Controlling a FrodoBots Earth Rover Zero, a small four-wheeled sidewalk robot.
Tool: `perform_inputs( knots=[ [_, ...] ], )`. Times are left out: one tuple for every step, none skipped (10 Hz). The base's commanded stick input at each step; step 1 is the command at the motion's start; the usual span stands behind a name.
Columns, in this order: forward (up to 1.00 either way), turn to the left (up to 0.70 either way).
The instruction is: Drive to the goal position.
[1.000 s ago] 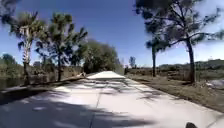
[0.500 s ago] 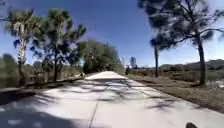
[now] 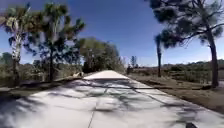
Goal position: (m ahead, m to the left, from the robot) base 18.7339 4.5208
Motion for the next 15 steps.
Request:
perform_inputs(
  knots=[
    [1.0, 0.0],
    [1.0, 0.0],
    [1.0, 0.01],
    [1.0, 0.02],
    [1.0, 0.02],
    [1.0, 0.02],
    [1.0, 0.02],
    [1.0, 0.02],
    [1.0, 0.02],
    [1.0, 0.03],
    [1.0, 0.03],
    [1.0, 0.03],
    [1.0, 0.03],
    [1.0, 0.03],
    [1.0, 0.03]
  ],
)
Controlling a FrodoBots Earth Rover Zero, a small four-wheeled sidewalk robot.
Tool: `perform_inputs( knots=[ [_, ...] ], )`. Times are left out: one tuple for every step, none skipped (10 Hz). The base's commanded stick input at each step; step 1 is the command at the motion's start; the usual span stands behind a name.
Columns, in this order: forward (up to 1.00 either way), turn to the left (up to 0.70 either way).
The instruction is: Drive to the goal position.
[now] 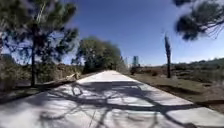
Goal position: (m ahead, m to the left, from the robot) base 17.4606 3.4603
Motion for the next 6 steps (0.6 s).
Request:
perform_inputs(
  knots=[
    [1.0, 0.03],
    [1.0, 0.03],
    [1.0, 0.03],
    [1.0, 0.02],
    [1.0, 0.02],
    [1.0, 0.03]
  ],
)
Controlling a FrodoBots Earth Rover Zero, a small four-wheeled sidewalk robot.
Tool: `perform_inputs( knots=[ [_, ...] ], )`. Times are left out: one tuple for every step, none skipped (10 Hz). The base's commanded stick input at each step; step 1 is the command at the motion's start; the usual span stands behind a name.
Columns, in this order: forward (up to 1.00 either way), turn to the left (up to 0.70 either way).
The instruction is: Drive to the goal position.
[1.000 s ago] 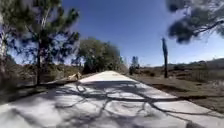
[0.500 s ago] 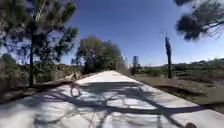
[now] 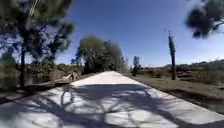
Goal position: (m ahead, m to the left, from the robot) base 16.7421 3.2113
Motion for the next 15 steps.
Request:
perform_inputs(
  knots=[
    [1.0, 0.02],
    [1.0, 0.02],
    [1.0, 0.03],
    [1.0, 0.03],
    [1.0, 0.02],
    [1.0, 0.03],
    [1.0, 0.01],
    [1.0, 0.0],
    [1.0, 0.0],
    [1.0, 0.0],
    [1.0, 0.0],
    [1.0, 0.0],
    [1.0, 0.0],
    [1.0, 0.0],
    [1.0, 0.0]
  ],
)
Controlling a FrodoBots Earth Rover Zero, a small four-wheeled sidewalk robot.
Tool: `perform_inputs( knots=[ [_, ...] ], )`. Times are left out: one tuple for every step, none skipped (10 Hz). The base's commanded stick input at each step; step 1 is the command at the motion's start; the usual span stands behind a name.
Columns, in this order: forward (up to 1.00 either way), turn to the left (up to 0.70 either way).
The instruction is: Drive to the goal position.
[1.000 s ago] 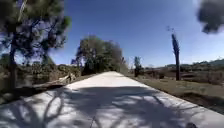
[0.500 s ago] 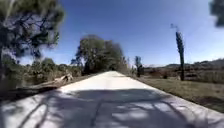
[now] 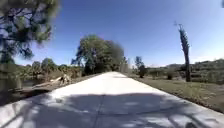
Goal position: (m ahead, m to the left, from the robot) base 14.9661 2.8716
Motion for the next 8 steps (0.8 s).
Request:
perform_inputs(
  knots=[
    [1.0, -0.02],
    [1.0, -0.05],
    [1.0, -0.09],
    [1.0, -0.17],
    [1.0, -0.19],
    [1.0, -0.23],
    [1.0, -0.21],
    [1.0, -0.01]
  ],
)
